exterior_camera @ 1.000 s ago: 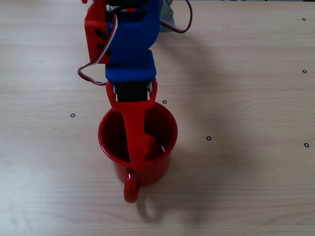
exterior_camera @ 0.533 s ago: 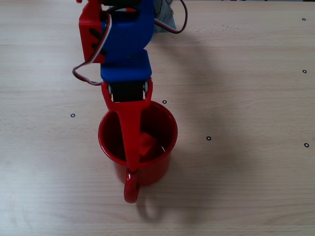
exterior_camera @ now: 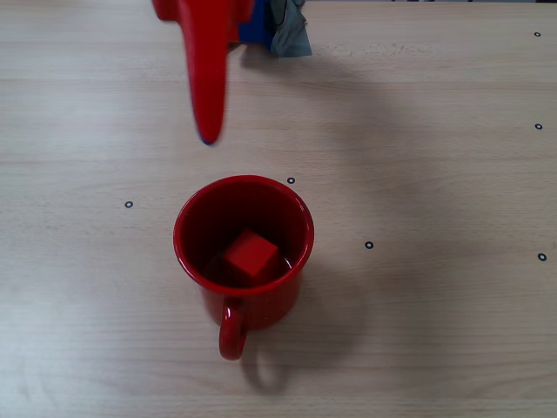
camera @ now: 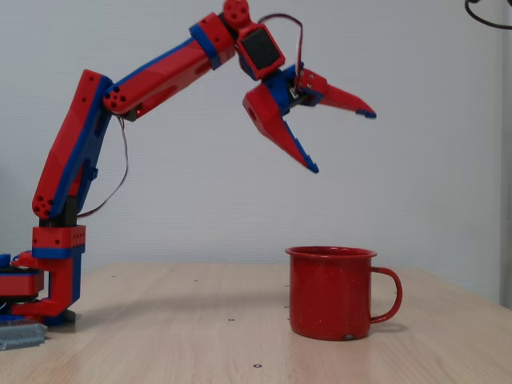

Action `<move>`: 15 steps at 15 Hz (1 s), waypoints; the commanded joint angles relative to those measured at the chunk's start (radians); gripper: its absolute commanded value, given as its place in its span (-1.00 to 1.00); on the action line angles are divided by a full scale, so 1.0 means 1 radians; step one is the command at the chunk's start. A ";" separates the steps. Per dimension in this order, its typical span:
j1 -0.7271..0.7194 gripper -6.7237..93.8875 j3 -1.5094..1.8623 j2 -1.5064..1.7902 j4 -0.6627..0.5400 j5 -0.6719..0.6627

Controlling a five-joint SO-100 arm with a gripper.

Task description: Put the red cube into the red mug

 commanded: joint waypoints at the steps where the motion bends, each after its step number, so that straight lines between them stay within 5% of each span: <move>1: -0.009 -0.02 -0.014 0.170 0.029 -0.021; 2: -0.008 -0.08 0.020 0.216 0.031 -0.011; 5: -0.009 -0.83 0.190 0.368 -0.003 0.034; 15: 0.002 -0.86 1.470 1.220 -0.614 0.028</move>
